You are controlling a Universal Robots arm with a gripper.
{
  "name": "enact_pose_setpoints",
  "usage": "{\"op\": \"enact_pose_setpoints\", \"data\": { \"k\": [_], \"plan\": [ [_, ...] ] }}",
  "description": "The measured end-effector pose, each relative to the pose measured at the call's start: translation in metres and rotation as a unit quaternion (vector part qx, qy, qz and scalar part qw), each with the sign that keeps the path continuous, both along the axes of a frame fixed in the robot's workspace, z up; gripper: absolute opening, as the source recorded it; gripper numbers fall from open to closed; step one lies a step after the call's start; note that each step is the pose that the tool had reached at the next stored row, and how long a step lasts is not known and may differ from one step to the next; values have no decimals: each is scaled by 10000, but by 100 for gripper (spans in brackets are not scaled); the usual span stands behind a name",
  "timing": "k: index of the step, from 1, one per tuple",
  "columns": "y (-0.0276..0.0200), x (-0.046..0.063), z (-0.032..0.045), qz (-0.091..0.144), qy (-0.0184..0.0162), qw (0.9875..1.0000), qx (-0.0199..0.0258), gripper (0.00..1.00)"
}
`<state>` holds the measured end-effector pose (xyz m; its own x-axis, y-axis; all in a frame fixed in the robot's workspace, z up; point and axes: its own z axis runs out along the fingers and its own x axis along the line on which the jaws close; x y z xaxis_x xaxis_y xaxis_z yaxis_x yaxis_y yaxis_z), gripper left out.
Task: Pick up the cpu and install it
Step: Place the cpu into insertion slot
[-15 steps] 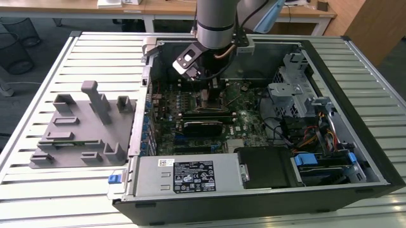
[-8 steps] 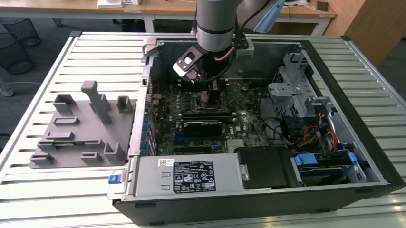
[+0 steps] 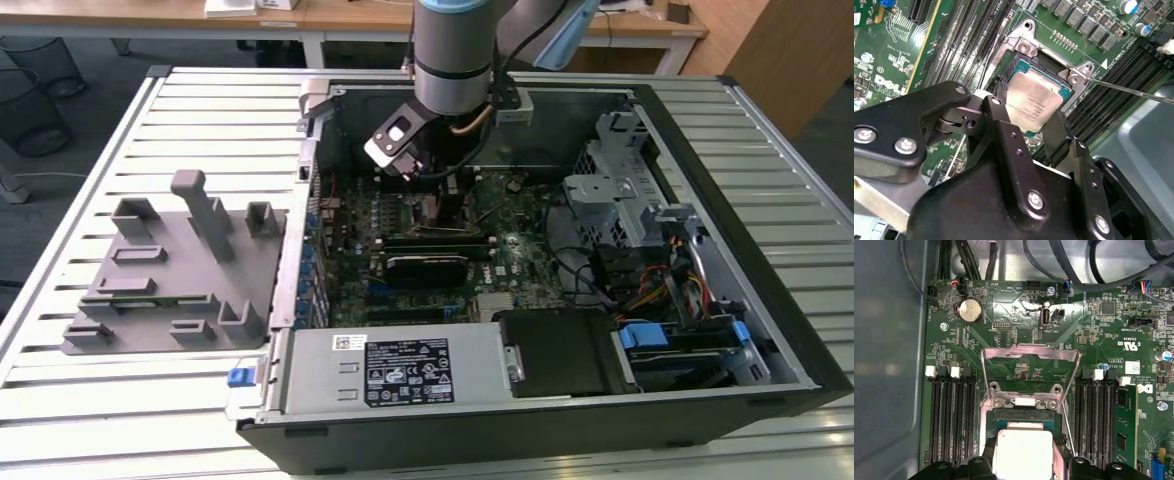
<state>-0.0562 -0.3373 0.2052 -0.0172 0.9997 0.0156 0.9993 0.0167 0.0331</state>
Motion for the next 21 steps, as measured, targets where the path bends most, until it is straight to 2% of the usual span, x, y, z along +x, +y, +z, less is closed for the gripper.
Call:
{"op": "enact_pose_setpoints", "data": {
  "k": [21],
  "plan": [
    [4,19,-101,-11,-1,10000,1,53]
  ]
}}
